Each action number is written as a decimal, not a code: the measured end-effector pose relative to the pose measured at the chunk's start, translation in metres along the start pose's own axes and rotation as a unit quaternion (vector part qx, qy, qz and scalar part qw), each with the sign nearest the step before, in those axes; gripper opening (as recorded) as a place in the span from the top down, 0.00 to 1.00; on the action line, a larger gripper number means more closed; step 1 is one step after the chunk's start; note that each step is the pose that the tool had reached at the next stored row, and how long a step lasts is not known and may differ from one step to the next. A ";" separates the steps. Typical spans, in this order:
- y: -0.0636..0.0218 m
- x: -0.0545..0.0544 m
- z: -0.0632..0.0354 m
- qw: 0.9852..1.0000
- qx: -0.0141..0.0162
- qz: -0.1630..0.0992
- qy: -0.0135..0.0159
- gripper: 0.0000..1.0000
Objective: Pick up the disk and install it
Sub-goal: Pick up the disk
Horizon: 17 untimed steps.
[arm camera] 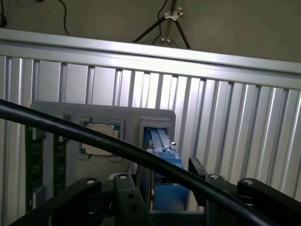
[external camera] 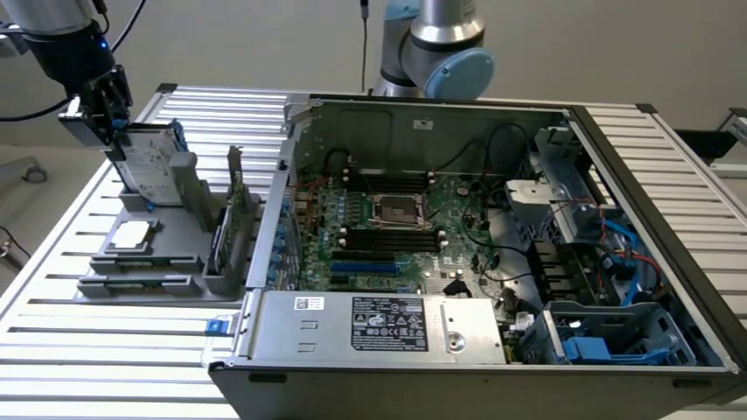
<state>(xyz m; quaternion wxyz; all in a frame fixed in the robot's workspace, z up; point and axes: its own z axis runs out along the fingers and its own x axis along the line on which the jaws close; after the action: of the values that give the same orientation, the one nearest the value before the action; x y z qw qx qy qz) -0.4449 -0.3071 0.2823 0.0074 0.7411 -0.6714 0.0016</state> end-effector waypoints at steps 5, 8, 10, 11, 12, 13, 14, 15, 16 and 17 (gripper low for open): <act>0.0000 0.000 0.0004 1.000 -0.002 0.006 0.000 0.46; 0.0000 0.000 0.0006 1.000 -0.004 0.007 0.000 0.46; 0.0000 0.000 0.0006 1.000 -0.006 0.008 -0.001 0.46; 0.0000 0.000 0.0005 1.000 -0.007 0.009 -0.001 0.48; 0.0000 0.000 0.0005 1.000 -0.008 0.009 -0.001 0.48; 0.0000 0.000 0.0006 1.000 -0.009 0.009 -0.001 0.55; 0.0000 0.000 0.0005 1.000 -0.010 0.010 -0.001 0.62; 0.0000 0.000 0.0005 1.000 -0.011 0.010 -0.001 0.62; 0.0000 0.000 0.0005 1.000 -0.012 0.010 -0.001 0.62; 0.0000 0.000 0.0005 1.000 -0.014 0.010 -0.001 0.62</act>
<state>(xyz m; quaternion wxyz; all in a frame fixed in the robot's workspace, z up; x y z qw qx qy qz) -0.4449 -0.3071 0.2818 0.0166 0.7340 -0.6789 -0.0086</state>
